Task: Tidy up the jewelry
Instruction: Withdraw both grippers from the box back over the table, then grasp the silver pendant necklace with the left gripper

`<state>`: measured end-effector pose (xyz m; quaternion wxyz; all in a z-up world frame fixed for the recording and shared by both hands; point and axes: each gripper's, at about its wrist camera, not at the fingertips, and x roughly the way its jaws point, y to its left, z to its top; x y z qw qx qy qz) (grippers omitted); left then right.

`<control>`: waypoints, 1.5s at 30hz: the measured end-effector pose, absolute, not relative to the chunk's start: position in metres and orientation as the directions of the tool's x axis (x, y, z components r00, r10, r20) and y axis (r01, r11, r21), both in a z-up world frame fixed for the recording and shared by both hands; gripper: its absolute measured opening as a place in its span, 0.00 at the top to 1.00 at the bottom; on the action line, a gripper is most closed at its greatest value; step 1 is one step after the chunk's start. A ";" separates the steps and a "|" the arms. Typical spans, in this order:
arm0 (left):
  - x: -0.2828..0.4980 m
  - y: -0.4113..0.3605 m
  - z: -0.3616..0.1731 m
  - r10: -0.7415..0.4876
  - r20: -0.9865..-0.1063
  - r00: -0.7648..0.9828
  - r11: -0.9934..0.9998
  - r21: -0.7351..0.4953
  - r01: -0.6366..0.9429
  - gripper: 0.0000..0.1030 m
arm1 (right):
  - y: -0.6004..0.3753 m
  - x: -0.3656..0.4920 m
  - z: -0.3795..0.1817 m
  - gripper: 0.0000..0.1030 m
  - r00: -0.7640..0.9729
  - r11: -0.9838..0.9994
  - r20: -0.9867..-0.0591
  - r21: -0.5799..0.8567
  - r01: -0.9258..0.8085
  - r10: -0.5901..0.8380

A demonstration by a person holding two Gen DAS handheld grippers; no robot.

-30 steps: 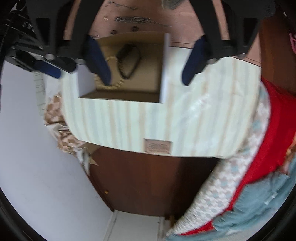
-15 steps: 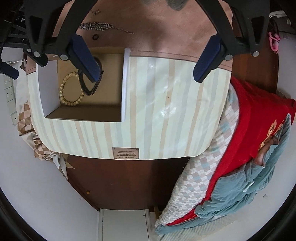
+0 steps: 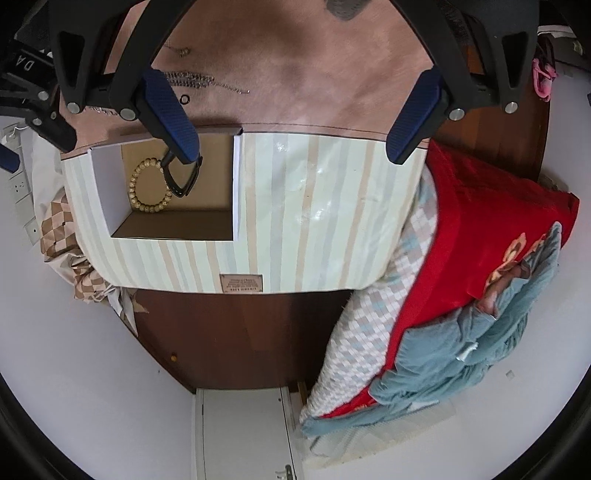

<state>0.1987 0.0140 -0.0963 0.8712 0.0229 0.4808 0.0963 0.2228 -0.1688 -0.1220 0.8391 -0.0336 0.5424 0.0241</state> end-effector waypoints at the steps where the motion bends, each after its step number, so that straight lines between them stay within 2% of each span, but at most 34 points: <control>1: 0.194 0.014 -0.092 0.191 -0.829 0.526 0.980 0.133 -0.146 0.00 | -0.169 0.217 -0.115 0.03 0.421 0.997 -0.907 -0.031 -0.076 0.004; 13: 0.137 0.014 -0.042 0.185 -0.764 0.618 0.982 0.116 -0.151 0.00 | -0.168 0.154 -0.052 0.03 0.534 0.997 -0.845 -0.044 -0.068 -0.001; 23: 0.111 0.020 -0.029 0.182 -0.738 0.650 0.979 0.074 -0.189 0.00 | -0.171 0.120 -0.031 0.03 0.571 0.998 -0.819 0.021 -0.064 0.054; 29: 0.110 0.027 -0.074 0.216 -0.774 0.595 0.971 0.108 -0.211 0.00 | -0.198 0.114 -0.077 0.03 0.511 0.997 -0.857 0.077 -0.004 0.068; 34: 0.110 0.024 -0.137 0.254 -0.823 0.509 0.964 0.174 -0.199 0.00 | -0.222 0.102 -0.154 0.04 0.402 0.988 -0.909 0.144 0.057 0.109; 36: 0.113 0.021 -0.159 0.247 -0.849 0.467 0.967 0.182 -0.180 0.00 | -0.232 0.098 -0.186 0.12 0.362 0.983 -0.925 0.158 0.092 0.115; 37: 0.114 0.018 -0.167 0.239 -0.860 0.451 0.969 0.181 -0.169 0.00 | -0.236 0.097 -0.199 0.24 0.350 0.982 -0.930 0.154 0.107 0.108; 38: 0.116 0.013 -0.179 0.215 -0.875 0.433 0.975 0.170 -0.142 0.00 | -0.239 0.096 -0.207 0.31 0.341 0.982 -0.935 0.147 0.115 0.100; 45: 0.130 -0.030 -0.221 0.055 -0.929 0.365 0.998 0.058 -0.002 0.00 | -0.257 0.103 -0.242 0.32 0.321 0.980 -0.944 0.132 0.150 0.078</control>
